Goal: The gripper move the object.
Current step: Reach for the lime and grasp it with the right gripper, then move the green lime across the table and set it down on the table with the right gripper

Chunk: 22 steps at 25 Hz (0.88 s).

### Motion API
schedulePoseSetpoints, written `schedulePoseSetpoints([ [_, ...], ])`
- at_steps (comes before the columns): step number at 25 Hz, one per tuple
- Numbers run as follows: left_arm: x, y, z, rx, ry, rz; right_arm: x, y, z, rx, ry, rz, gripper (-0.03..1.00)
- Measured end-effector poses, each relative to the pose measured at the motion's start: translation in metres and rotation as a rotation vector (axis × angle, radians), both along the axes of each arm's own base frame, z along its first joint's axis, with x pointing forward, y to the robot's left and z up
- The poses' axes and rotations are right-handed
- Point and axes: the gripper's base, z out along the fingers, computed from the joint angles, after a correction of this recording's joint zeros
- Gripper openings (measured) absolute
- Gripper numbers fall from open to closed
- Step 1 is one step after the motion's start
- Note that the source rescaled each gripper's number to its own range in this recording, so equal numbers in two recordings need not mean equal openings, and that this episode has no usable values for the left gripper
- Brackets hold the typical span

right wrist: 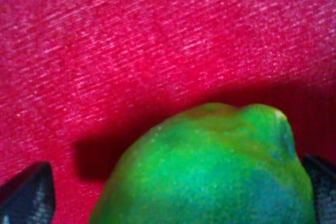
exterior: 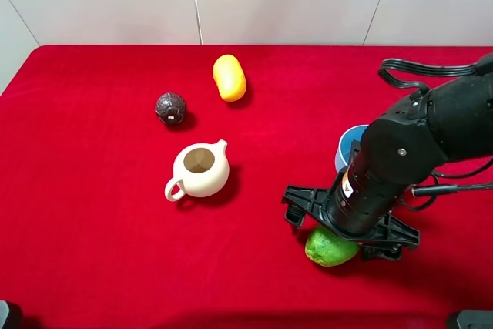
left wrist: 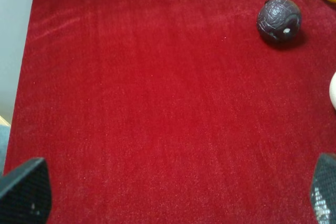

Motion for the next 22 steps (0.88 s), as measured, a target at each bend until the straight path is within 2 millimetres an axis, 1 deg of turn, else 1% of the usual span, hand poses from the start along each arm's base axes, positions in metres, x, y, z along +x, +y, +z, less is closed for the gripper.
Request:
schedulePoseSetpoints([
  [1, 0.0000, 0.0000, 0.0000, 0.000, 0.000, 0.000, 0.0000, 0.0000, 0.0000, 0.000, 0.000, 0.000, 1.00],
  [2, 0.0000, 0.0000, 0.0000, 0.000, 0.000, 0.000, 0.0000, 0.0000, 0.0000, 0.000, 0.000, 0.000, 0.88],
  [3, 0.0000, 0.0000, 0.0000, 0.000, 0.000, 0.000, 0.0000, 0.0000, 0.0000, 0.000, 0.000, 0.000, 0.61],
  [5, 0.0000, 0.0000, 0.0000, 0.000, 0.000, 0.000, -0.0002, -0.0002, 0.0000, -0.002, 0.003, 0.000, 0.00],
  [6, 0.0000, 0.0000, 0.0000, 0.000, 0.000, 0.000, -0.0004, -0.0003, 0.0000, -0.004, 0.004, 0.000, 0.03],
  [20, 0.0000, 0.0000, 0.0000, 0.000, 0.000, 0.000, -0.0018, -0.0016, 0.0001, -0.017, 0.019, 0.002, 0.03],
  [22, 0.0000, 0.0000, 0.0000, 0.000, 0.000, 0.000, -0.0032, -0.0029, 0.0029, -0.024, 0.028, 0.005, 0.03],
])
